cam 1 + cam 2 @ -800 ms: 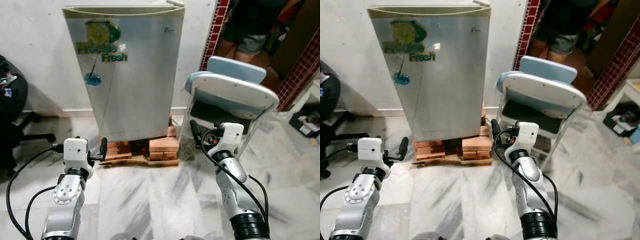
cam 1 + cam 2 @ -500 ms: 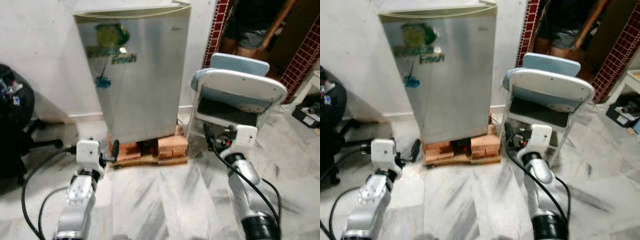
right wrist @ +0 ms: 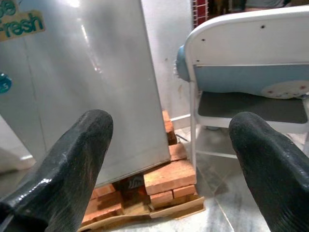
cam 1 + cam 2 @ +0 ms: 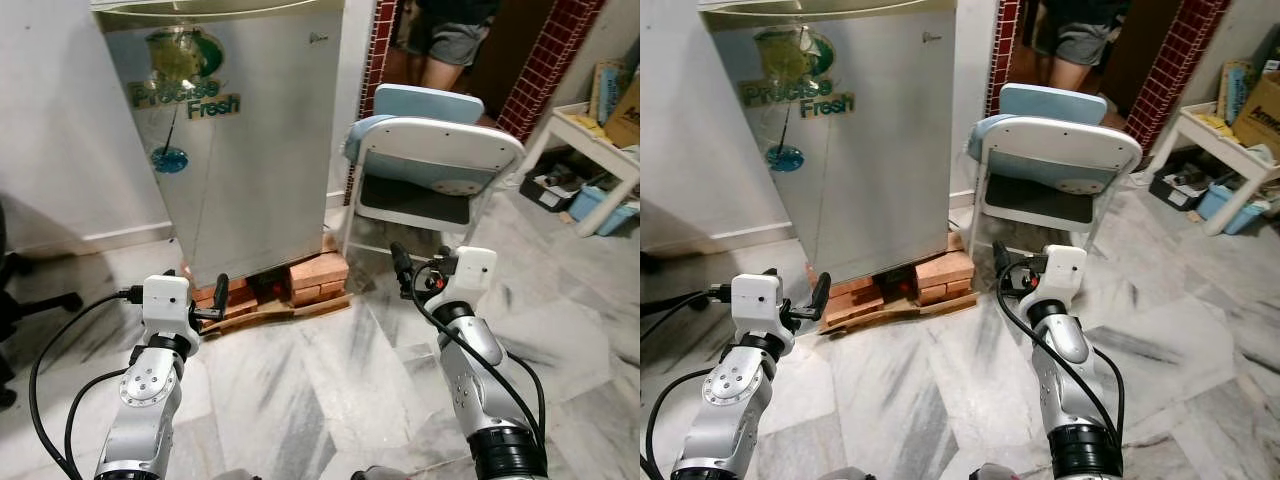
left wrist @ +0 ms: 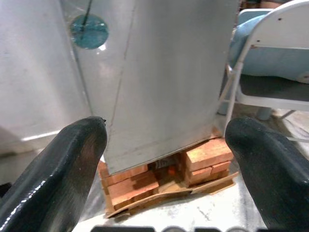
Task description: Restocking fridge
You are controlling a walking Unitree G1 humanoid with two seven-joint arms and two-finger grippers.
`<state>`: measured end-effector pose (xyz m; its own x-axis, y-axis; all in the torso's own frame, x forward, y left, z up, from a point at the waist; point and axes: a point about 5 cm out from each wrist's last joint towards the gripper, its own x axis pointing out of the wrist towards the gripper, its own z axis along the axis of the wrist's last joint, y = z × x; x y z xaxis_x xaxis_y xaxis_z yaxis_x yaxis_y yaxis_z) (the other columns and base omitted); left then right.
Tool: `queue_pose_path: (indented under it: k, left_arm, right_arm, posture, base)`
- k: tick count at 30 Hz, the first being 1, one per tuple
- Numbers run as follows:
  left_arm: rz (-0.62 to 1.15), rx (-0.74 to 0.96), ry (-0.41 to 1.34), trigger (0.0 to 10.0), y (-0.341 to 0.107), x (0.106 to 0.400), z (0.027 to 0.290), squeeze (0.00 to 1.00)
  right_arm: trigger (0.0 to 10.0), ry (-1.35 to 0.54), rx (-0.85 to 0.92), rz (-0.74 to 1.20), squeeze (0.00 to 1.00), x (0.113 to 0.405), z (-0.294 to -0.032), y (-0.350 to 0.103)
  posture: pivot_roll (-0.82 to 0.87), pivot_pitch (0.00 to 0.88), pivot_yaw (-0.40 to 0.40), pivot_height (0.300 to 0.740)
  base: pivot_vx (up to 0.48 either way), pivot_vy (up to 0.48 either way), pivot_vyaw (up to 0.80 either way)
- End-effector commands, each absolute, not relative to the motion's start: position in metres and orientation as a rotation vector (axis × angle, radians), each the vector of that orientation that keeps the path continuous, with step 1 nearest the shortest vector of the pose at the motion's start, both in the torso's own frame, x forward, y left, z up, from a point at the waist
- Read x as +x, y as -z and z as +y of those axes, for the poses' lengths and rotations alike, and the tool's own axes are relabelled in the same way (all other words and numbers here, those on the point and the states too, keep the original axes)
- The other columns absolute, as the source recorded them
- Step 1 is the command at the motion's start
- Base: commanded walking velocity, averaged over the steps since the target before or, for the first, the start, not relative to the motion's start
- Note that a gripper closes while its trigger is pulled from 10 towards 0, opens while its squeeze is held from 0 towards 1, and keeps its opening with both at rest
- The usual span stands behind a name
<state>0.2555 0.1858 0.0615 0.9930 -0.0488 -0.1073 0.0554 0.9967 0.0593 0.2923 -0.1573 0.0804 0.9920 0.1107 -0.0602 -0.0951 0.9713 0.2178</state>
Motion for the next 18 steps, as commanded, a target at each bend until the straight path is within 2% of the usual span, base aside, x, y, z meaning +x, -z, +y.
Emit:
queue_pose_path:
  k: [1,7,18]
  left_arm:
    - [0.102,0.062,0.050,10.0,-0.0631,0.2565,0.1865,0.00]
    - [0.106,0.055,0.052,10.0,-0.0627,0.2566,0.1867,0.00]
    - [0.072,0.071,0.089,10.0,-0.0667,0.2553,0.1840,0.00]
  right_arm:
    - [10.0,-0.095,0.206,0.060,0.00,0.2944,-0.1599,-0.0835]
    - [10.0,-0.092,0.205,0.064,0.00,0.2937,-0.1600,-0.0828]
    - [10.0,-0.094,0.201,0.066,0.00,0.2942,-0.1602,-0.0831]
  posture:
    - [0.03,0.000,-0.011,0.740]
    - [0.03,0.000,-0.009,0.740]
    - [0.03,0.000,-0.012,0.740]
  base:
    - [0.000,0.319,0.00]
    - [0.000,0.480,0.00]
    - [0.000,0.475,-0.59]
